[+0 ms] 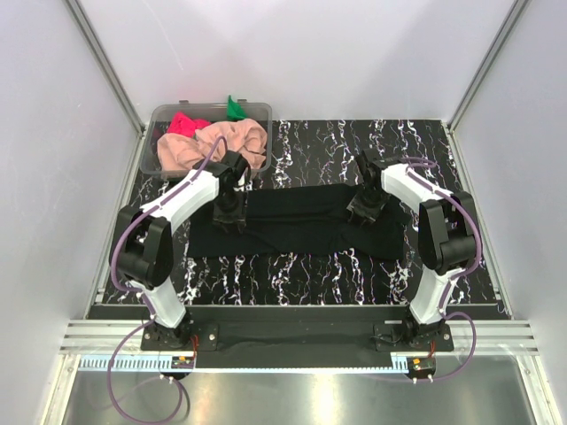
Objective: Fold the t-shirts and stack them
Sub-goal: Fold the tshirt
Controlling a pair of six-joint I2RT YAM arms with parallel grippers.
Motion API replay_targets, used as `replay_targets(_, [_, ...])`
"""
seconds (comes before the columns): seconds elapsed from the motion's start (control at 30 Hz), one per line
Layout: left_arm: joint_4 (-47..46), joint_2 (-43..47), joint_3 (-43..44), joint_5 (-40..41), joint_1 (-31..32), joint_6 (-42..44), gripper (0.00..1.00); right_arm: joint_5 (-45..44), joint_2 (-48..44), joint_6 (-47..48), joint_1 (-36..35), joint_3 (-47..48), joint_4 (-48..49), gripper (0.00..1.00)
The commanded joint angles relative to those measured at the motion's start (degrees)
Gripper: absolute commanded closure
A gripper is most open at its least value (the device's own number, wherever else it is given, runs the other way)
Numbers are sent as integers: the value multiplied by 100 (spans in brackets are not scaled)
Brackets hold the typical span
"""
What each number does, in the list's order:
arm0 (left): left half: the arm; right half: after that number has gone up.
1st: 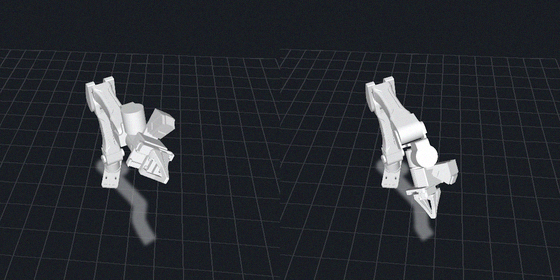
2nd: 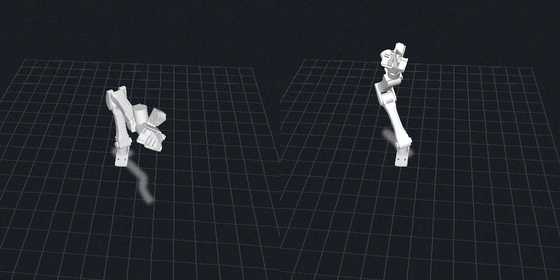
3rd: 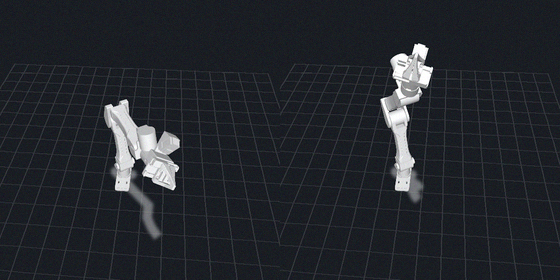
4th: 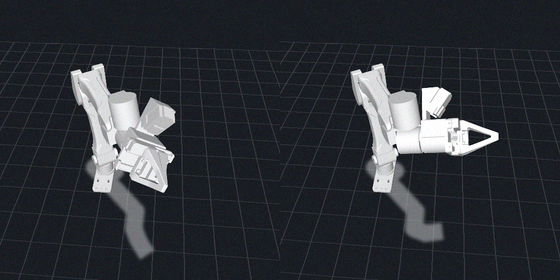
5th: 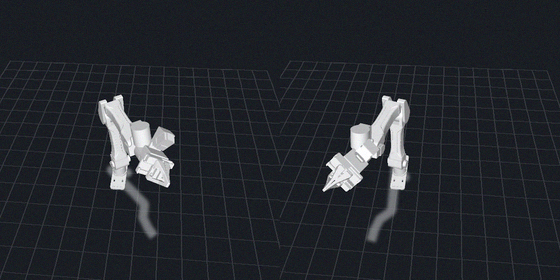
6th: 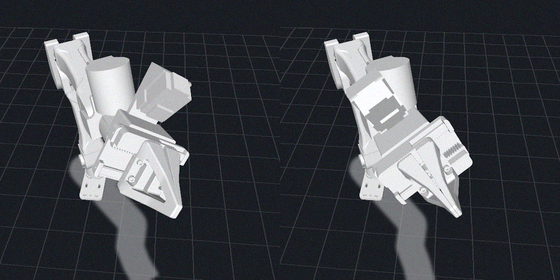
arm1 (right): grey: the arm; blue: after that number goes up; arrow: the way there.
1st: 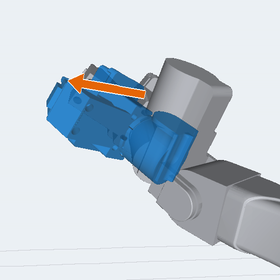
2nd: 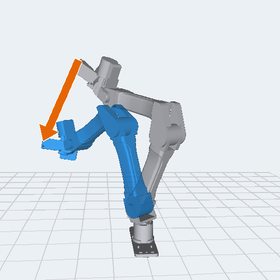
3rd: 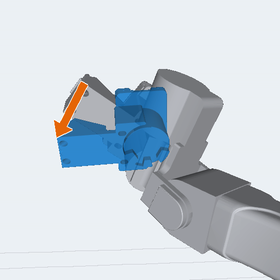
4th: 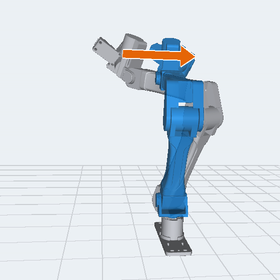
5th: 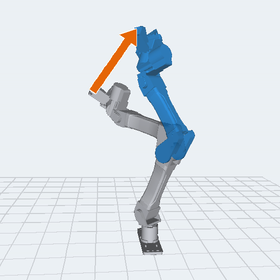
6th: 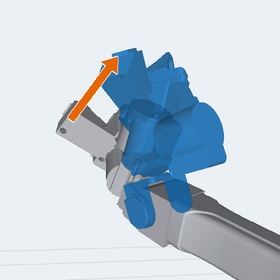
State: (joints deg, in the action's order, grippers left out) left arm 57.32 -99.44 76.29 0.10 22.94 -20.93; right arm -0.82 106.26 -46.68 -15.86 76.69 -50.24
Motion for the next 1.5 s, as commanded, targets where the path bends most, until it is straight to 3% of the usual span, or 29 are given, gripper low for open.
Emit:
replay_targets(0.0, [-168, -5, -105, -107, 18, 98, 53, 354, -176, 71, -23, -153, 347, 53])
replay_targets(0.5, [-151, 144, -255, -27, 9, 168, 53, 249, -404, -404, -23, -391, 1086, 51])
replay_targets(0.7, [-151, 153, -238, 122, 9, 177, 53, 258, 44, -474, -23, -418, 1095, 52])
replay_targets(0.93, [-151, 153, -264, 192, 0, 212, 53, -50, 281, -404, -23, -137, 999, 64])
replay_targets(1.0, [-151, 118, -247, 166, 0, 194, 53, -111, 325, -491, -23, -101, 928, 91])
replay_targets(1.1, [-151, 100, -203, 131, 9, 203, 53, -76, 343, -483, -31, -92, 928, 100])
replay_targets(1.37, [-142, 39, -167, 131, 9, 194, 53, -365, -307, -149, -102, 13, 658, 100])
replay_targets(1.4, [-142, 30, -167, 131, 0, 186, 53, -384, -394, -158, -93, 13, 603, 88])
replay_targets(1.47, [-142, 30, -185, 105, 9, 168, 53, -349, -780, -350, -102, -118, 594, 82])
